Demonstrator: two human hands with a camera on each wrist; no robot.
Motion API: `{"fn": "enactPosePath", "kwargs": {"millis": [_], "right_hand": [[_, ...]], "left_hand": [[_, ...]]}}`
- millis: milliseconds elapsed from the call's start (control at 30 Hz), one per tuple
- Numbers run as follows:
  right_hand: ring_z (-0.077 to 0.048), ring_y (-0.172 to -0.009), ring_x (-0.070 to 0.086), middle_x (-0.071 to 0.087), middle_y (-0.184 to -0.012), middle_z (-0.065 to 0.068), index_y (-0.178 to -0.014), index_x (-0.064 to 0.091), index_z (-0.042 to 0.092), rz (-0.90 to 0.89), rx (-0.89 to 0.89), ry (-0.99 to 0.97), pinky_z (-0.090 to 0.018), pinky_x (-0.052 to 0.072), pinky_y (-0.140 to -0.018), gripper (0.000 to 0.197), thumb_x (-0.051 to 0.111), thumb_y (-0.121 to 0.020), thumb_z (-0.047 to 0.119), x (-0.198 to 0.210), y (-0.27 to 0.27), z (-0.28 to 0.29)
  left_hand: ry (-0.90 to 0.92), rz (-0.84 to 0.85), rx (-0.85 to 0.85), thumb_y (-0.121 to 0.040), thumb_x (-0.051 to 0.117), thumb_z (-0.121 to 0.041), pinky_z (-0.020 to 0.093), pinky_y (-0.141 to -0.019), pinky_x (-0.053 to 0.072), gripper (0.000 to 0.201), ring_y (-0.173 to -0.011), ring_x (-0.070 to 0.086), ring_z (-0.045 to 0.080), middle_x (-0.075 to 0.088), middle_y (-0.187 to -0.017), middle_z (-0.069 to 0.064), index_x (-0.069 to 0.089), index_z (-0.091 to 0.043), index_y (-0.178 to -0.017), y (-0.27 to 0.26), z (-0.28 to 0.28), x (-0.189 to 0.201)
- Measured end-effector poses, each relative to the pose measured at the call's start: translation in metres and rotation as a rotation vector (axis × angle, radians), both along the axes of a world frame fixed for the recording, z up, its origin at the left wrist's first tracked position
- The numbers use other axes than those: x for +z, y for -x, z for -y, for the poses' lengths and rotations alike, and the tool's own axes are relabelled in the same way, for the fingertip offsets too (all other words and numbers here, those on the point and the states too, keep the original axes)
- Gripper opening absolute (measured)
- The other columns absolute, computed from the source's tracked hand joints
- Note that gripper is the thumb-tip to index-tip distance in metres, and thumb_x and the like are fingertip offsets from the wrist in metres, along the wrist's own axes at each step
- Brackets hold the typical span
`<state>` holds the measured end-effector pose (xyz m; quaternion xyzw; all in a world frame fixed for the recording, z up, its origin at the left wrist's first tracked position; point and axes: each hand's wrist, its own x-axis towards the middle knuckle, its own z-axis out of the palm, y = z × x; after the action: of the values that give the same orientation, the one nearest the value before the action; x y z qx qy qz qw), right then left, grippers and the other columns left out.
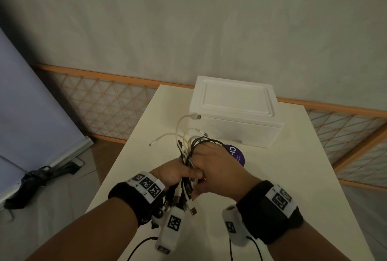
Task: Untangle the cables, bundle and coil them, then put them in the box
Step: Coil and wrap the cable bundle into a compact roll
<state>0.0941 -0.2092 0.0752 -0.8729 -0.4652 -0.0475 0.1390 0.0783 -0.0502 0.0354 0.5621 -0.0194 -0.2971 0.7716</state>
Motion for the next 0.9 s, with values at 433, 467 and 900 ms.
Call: {"fn": "enactPosePath", "kwargs": {"millis": [433, 467, 900], "right_hand": [[-0.024, -0.087, 0.052, 0.056, -0.097, -0.009, -0.109, 0.056, 0.018, 0.204, 0.140, -0.073, -0.051, 0.044, -0.098, 0.041, 0.037, -0.075, 0.006, 0.002, -0.021, 0.006], [-0.022, -0.091, 0.050, 0.055, -0.104, -0.009, -0.116, 0.058, 0.023, 0.285, 0.131, -0.046, -0.054, 0.036, -0.105, 0.045, 0.035, -0.080, 0.011, 0.000, -0.021, 0.003], [-0.019, -0.064, 0.050, 0.058, -0.068, 0.006, -0.062, 0.061, 0.022, 0.301, -0.004, 0.037, -0.027, 0.042, -0.052, 0.012, 0.071, -0.069, 0.022, -0.002, -0.063, 0.014]], "left_hand": [[-0.388, 0.130, 0.186, -0.056, 0.071, -0.016, 0.042, -0.080, 0.053, 0.024, -0.075, 0.064, 0.029, 0.067, -0.077, 0.021, 0.068, 0.003, -0.072, 0.003, 0.010, 0.007], [-0.406, 0.159, 0.148, -0.059, 0.069, -0.012, 0.041, -0.079, 0.053, 0.022, -0.076, 0.065, 0.028, 0.067, -0.079, 0.022, 0.067, 0.005, -0.073, 0.003, 0.011, 0.010], [-0.397, 0.176, -0.178, -0.064, 0.071, 0.001, 0.026, -0.069, 0.053, 0.016, -0.065, 0.065, 0.013, 0.071, -0.069, 0.001, 0.070, -0.015, -0.062, 0.014, 0.002, 0.024]]}}
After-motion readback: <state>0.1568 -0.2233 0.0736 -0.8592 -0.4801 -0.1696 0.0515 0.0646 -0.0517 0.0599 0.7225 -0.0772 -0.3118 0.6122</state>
